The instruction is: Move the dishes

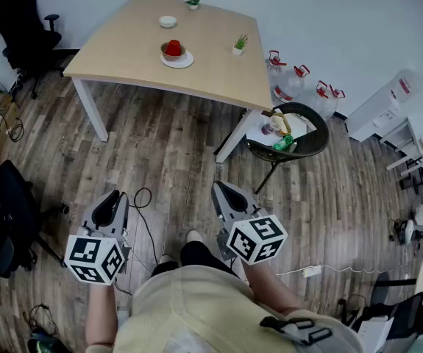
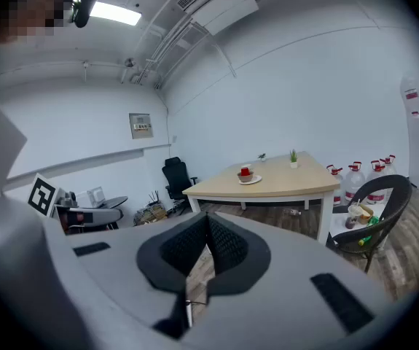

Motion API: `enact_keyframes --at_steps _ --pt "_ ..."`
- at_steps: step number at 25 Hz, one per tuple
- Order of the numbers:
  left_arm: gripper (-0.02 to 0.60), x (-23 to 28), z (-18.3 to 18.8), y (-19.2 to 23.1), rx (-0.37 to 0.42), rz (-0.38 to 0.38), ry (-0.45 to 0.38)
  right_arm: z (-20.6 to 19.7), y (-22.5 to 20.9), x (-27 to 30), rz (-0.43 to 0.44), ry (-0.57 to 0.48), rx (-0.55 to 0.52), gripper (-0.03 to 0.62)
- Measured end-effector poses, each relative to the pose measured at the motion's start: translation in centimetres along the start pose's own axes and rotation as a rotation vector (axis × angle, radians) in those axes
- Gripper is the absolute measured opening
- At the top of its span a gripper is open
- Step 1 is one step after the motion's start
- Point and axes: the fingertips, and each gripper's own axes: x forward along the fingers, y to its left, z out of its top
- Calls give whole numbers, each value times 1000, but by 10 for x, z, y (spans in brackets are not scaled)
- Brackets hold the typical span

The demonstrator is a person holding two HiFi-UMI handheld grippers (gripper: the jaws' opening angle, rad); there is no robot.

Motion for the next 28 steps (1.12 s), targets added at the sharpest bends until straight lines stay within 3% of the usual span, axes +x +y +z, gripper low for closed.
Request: enact_keyframes --at_steps 5,11,22,28 --pt "69 8 -7 -11 -27 -40 9 -5 -2 -5 -17 24 -2 14" --pt "69 22 -3 -13 10 -62 -4 -5 -10 2 -29 19 -6 14" --pt "69 73 20 21 21 3 3 21 -37 78 11 30 -40 15" --pt "69 117 25 26 -3 -6 32 31 -60 111 32 54 -28 15"
